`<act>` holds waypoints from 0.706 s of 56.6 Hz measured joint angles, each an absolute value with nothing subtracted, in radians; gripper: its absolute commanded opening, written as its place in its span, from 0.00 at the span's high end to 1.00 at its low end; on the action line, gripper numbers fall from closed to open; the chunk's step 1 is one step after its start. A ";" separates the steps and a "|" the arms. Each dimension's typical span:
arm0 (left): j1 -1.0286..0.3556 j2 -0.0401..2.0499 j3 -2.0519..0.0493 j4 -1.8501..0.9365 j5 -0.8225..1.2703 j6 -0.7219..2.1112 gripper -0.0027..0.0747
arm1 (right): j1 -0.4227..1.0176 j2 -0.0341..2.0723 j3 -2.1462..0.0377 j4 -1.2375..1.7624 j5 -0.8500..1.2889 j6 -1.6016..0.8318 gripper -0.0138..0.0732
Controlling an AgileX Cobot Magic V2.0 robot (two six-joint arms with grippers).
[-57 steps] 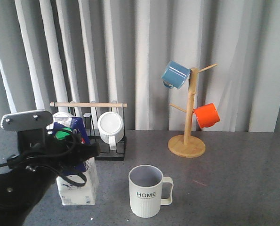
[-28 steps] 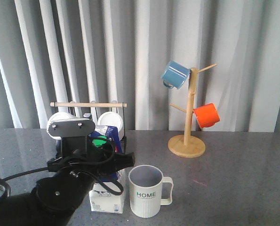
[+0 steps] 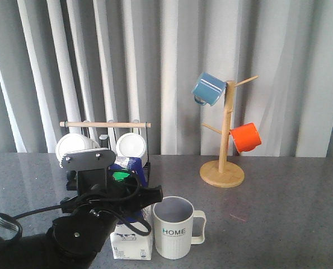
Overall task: Place milk next to cup
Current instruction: 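Carry the milk carton with the left gripper beside the HOME mug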
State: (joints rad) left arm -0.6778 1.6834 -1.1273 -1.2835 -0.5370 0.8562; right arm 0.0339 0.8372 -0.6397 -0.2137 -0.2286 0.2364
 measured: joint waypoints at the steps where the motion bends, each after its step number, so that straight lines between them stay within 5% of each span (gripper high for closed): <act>1: -0.678 1.683 -1.127 -1.284 -0.540 0.855 0.97 | 0.034 0.837 -0.640 -0.214 -0.229 0.236 0.85; 40: -0.678 1.706 -1.128 -1.278 -0.553 0.855 0.96 | 0.034 0.837 -0.640 -0.214 -0.229 0.236 0.85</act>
